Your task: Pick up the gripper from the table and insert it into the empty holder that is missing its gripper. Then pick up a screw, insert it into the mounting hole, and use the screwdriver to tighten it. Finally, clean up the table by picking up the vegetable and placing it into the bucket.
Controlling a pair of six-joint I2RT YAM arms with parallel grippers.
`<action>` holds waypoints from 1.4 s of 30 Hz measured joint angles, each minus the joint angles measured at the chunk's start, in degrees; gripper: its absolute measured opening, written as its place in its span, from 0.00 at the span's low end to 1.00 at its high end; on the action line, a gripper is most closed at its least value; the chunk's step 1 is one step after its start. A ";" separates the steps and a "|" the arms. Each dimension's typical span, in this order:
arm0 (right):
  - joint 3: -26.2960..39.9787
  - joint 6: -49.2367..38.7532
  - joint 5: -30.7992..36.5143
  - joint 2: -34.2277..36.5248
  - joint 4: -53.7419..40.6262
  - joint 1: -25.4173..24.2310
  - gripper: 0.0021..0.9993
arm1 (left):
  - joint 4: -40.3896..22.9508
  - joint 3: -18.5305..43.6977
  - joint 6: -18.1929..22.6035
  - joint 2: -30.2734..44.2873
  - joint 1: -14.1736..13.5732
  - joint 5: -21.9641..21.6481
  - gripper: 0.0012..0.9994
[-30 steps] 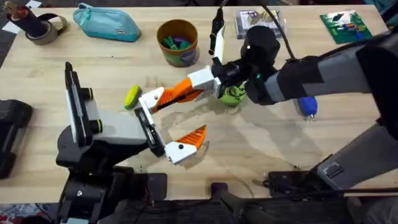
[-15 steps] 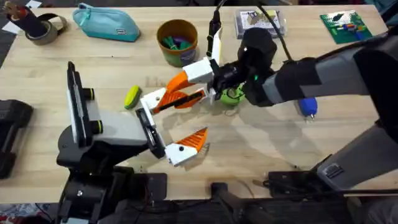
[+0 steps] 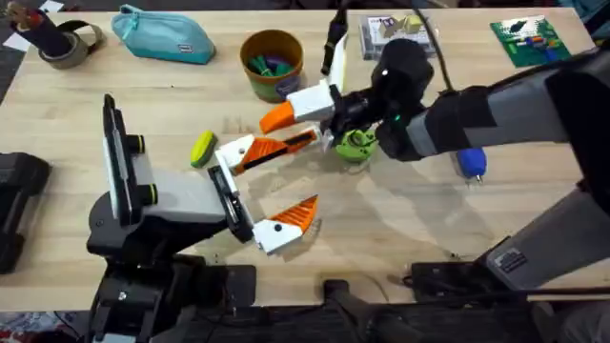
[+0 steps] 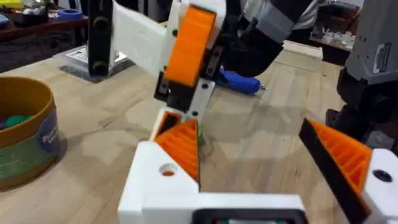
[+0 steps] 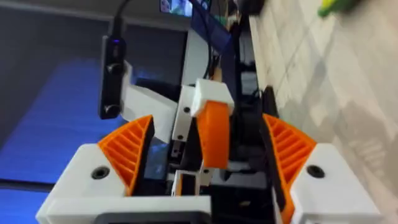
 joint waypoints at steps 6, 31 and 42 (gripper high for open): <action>0.02 -2.43 6.03 0.00 2.91 -4.48 1.00 | 0.00 0.00 0.02 -0.01 0.00 0.00 0.99; 17.66 -50.51 33.61 -21.05 -75.82 -16.10 1.00 | -0.02 0.00 0.02 -0.01 0.00 0.20 0.99; 20.64 -69.86 53.92 -45.14 -113.16 -16.10 1.00 | -0.02 0.00 0.02 -0.01 0.00 0.24 0.99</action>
